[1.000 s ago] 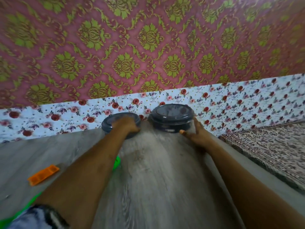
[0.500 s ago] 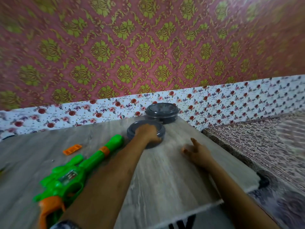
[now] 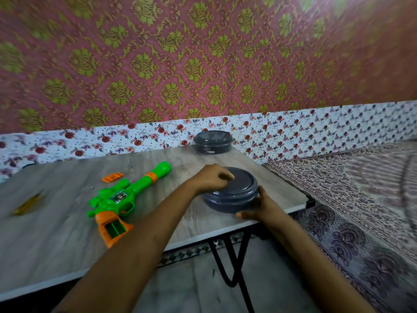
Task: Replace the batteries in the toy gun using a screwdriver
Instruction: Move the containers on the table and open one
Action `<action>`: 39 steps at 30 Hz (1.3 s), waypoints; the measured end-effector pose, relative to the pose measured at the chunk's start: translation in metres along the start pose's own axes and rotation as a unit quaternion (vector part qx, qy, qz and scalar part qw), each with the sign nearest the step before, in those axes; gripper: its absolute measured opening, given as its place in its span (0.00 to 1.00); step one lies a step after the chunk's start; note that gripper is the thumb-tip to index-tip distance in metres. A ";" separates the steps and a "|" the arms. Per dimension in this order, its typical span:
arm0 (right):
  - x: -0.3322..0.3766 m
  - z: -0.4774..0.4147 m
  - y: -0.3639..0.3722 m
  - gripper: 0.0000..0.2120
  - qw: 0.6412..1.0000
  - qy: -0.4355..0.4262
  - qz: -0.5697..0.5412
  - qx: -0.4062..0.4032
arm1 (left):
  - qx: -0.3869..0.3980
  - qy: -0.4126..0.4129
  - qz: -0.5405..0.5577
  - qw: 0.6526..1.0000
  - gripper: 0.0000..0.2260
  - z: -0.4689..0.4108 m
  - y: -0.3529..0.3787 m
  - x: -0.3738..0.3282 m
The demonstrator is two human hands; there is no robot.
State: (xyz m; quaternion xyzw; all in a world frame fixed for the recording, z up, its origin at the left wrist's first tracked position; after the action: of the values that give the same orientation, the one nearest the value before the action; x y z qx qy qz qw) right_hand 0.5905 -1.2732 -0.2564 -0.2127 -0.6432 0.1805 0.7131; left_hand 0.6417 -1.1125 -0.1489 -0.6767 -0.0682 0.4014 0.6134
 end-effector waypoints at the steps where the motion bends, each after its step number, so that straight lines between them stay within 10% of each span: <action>1: 0.011 0.008 0.001 0.61 1.000 0.004 0.013 -0.014 | 0.014 -0.005 -0.026 1.000 0.18 0.003 0.000 0.005; 6: 0.030 0.017 0.017 0.58 0.992 0.020 0.095 -0.084 | 0.104 -0.020 -0.044 0.993 0.24 0.008 0.006 0.026; 15: 0.023 0.009 0.026 0.60 0.969 0.030 0.151 -0.192 | 0.021 0.042 -0.323 0.945 0.24 -0.001 0.008 0.019; 30: 0.023 0.004 0.020 0.53 0.982 0.041 0.102 -0.155 | 0.052 0.127 -0.503 0.853 0.19 -0.010 0.007 -0.008; 39: 0.024 0.009 0.023 0.58 0.983 0.039 0.112 -0.140 | -0.090 0.075 -0.154 0.981 0.13 -0.007 -0.070 0.019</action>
State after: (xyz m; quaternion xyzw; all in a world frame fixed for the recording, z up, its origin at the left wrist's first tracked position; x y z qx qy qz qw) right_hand 0.5846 -1.2409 -0.2480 -0.3879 -0.6062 0.1585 0.6759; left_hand 0.6868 -1.0905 -0.0965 -0.7383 -0.1615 0.2426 0.6082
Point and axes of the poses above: each hand's wrist, its own z-axis away from the middle knuckle, its own y-axis out of the palm, x = y × z, the point moved 4 cm from there along -z, towards the middle knuckle, and after that the axes turned 12 degrees about x, right-handed, at the moved point
